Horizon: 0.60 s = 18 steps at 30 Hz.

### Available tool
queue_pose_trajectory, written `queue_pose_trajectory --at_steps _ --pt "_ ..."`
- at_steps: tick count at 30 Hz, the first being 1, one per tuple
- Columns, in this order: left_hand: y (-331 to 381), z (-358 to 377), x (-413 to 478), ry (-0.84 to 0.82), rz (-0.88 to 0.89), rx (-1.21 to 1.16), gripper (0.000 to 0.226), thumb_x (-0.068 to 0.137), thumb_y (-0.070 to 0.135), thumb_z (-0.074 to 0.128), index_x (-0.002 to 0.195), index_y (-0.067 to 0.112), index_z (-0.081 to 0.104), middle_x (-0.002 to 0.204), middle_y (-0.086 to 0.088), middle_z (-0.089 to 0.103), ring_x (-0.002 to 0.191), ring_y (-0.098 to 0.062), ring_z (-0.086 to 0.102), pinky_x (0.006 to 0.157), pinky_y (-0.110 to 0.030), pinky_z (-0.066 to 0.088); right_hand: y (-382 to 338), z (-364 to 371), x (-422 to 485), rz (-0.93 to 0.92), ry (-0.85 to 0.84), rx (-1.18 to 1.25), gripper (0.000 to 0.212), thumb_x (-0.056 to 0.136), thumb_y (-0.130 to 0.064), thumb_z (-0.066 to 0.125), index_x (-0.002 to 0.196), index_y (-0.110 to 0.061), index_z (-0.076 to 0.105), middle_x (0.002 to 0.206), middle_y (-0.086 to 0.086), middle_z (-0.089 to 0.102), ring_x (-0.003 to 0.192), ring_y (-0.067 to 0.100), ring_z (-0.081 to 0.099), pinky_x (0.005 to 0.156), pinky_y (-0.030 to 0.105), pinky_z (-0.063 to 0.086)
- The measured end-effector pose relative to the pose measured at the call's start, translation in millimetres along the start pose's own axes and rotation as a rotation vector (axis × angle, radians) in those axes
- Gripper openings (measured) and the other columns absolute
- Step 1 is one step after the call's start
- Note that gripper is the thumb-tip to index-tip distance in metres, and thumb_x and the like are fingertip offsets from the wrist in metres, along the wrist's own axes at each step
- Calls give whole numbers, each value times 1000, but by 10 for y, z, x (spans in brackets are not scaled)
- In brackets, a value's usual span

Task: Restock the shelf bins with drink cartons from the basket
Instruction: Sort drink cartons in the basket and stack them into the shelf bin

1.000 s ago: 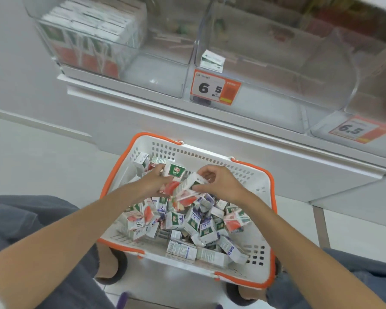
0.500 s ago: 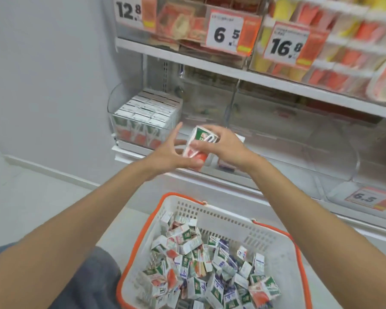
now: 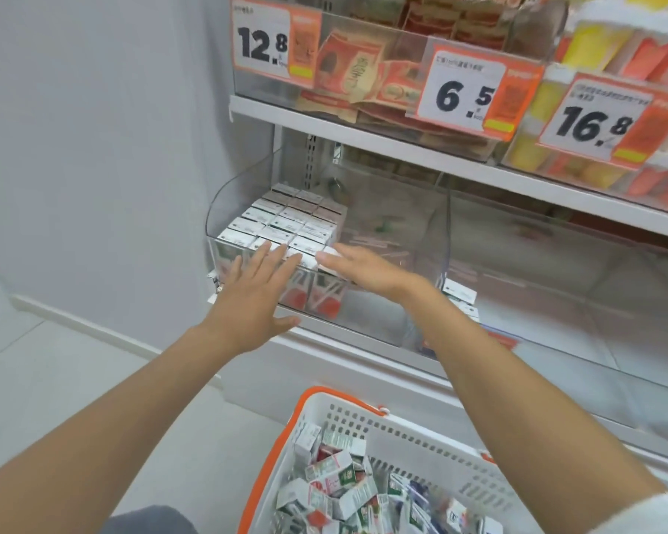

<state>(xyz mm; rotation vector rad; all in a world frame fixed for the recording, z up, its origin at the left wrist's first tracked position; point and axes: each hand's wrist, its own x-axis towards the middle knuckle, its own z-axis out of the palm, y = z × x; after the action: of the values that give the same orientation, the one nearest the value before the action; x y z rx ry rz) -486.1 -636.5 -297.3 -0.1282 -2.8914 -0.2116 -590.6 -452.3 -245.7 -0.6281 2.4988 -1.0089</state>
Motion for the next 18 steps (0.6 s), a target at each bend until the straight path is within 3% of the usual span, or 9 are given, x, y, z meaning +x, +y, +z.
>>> queue_pose_trajectory --at_steps 3,8,10,11,13,14,16,18 --pt "-6 17 -7 -5 2 -15 94 87 54 59 154 25 1 163 2 -4 149 -20 -12 120 -48 2 14 34 23 125 -143 82 78 92 -60 48 155 -38 8 163 -4 2 147 23 22 101 39 46" --pt "5 4 -1 -23 -9 -51 94 87 50 62 155 24 2 163 2 -5 149 -19 -13 121 -45 7 90 -39 41 167 -178 375 81 95 -29 60 154 -36 6 155 -9 32 118 11 53 95 36 52" --pt "32 -24 0 -33 -27 -73 95 87 48 64 155 24 2 163 2 -6 149 -20 -14 121 -47 10 78 -65 8 161 -195 385 81 94 -29 62 154 -37 7 151 -10 35 111 7 54 95 33 51" --pt "56 -39 -8 -38 -41 -68 95 87 47 64 155 24 1 163 1 -7 149 -20 -14 120 -48 9 65 -60 -25 138 -180 333 82 93 -33 63 154 -35 8 152 -11 32 117 8 50 100 34 46" --pt "129 -58 -61 -19 -85 -22 95 87 44 64 155 23 1 163 -3 -9 149 -22 -14 120 -51 5 44 -54 -102 35 -1 135 81 91 -38 65 154 -27 15 156 -6 27 133 14 40 109 32 36" --pt "185 -62 -99 22 -107 7 93 86 42 65 155 22 5 163 -6 -7 149 -25 -13 120 -52 4 35 -41 -160 -52 146 67 76 90 -36 66 152 -23 24 154 0 32 132 16 43 106 26 37" --pt "358 -71 -190 128 -111 20 84 83 34 69 151 18 22 161 -14 6 149 -30 -1 117 -52 10 26 12 -380 -233 448 97 57 86 -29 68 138 -24 46 125 2 55 96 11 59 81 13 45" --pt "576 -23 -311 208 -97 -40 68 76 24 72 136 14 43 151 -16 29 141 -33 22 110 -49 25 139 137 -678 -351 658 194 35 81 -24 66 115 -26 59 92 -4 59 63 7 51 62 15 44"
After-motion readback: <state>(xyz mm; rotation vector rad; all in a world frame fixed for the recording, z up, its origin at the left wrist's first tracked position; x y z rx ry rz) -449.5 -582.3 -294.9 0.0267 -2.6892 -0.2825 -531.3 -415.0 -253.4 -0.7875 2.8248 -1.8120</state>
